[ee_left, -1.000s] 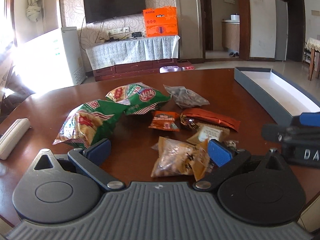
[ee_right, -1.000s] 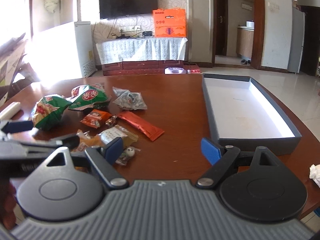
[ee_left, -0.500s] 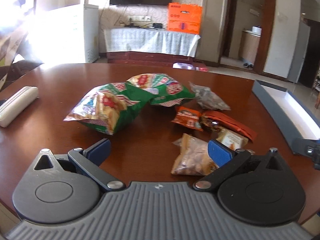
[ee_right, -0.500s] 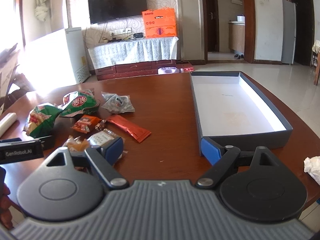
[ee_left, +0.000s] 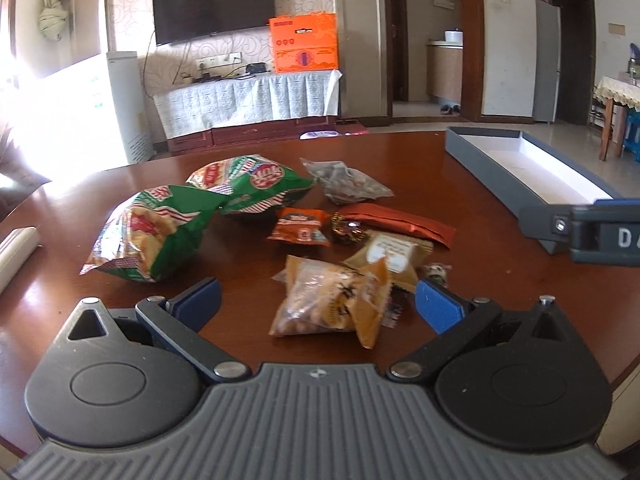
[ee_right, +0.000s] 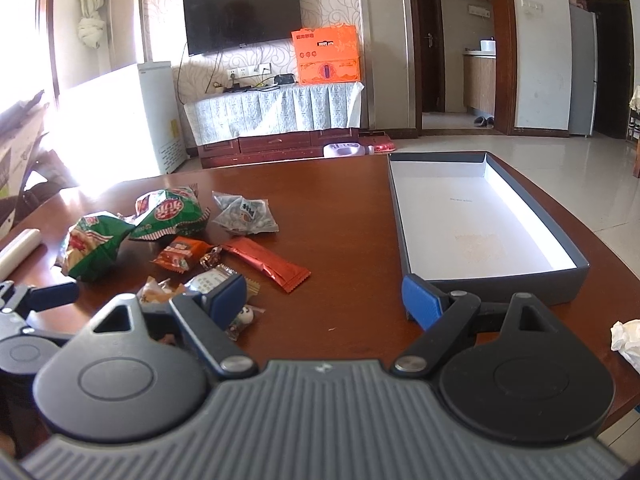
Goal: Organize snacks
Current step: 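Move the left tool toward the clear cookie bag with brown label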
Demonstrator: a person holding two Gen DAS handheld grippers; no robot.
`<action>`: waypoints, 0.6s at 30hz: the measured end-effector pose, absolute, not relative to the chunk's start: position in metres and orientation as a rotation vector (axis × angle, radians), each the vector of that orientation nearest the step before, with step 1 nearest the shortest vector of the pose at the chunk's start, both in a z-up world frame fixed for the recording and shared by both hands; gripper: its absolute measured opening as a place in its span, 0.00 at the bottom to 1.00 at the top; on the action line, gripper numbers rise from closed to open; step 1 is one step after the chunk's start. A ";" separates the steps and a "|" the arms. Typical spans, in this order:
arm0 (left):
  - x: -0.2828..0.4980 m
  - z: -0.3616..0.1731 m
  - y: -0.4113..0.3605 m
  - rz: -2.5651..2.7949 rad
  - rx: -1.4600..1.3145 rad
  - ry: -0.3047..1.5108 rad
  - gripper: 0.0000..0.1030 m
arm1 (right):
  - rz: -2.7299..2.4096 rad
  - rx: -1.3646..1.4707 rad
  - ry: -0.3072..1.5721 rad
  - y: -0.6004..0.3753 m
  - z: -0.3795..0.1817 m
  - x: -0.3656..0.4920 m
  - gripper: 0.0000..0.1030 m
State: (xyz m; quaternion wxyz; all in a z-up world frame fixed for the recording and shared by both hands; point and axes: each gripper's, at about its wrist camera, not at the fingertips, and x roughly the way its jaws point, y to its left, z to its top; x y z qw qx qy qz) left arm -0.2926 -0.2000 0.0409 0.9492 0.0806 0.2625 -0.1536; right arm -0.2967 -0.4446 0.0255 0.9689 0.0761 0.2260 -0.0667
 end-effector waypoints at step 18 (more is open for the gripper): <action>-0.291 0.029 -0.198 -0.264 0.137 0.538 1.00 | -0.104 0.116 0.467 -0.435 0.023 -0.294 0.84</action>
